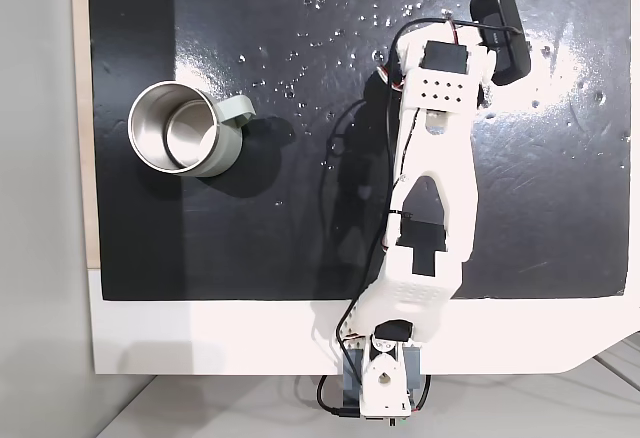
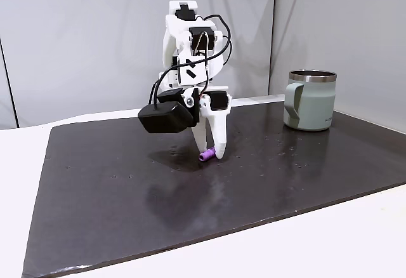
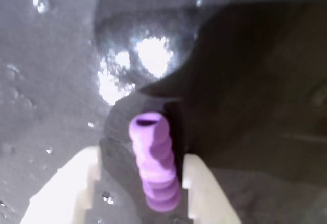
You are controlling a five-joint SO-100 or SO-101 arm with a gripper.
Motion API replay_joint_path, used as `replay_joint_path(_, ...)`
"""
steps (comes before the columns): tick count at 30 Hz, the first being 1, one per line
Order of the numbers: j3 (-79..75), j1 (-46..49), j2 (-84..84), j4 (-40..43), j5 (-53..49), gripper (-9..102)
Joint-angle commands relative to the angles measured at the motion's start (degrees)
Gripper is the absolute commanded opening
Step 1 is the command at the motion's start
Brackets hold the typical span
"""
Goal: Grasp a pengrip and put it in the cup.
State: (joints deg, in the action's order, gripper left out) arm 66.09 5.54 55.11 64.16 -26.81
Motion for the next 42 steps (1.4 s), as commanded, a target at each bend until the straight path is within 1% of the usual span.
replay_joint_path(1,-2.7,-1.4,0.0,1.7,-1.0,19)
replay_joint_path(5,-2.7,-1.2,-0.4,1.9,-1.1,6)
replay_joint_path(7,-2.7,-1.1,-0.5,1.9,-1.1,2)
replay_joint_path(15,-3.0,-1.0,-0.5,3.1,-0.7,0)
replay_joint_path(17,-4.9,-1.3,0.4,5.5,0.4,0)
replay_joint_path(21,-10.1,-3.3,4.8,13.5,2.9,0)
replay_joint_path(26,-8.0,-8.5,16.1,19.4,6.2,0)
replay_joint_path(32,-4.9,-18.0,27.7,24.8,12.0,0)
replay_joint_path(38,-10.6,-28.8,30.2,29.6,19.7,0)
replay_joint_path(42,-16.3,-35.5,29.4,29.7,22.8,0)
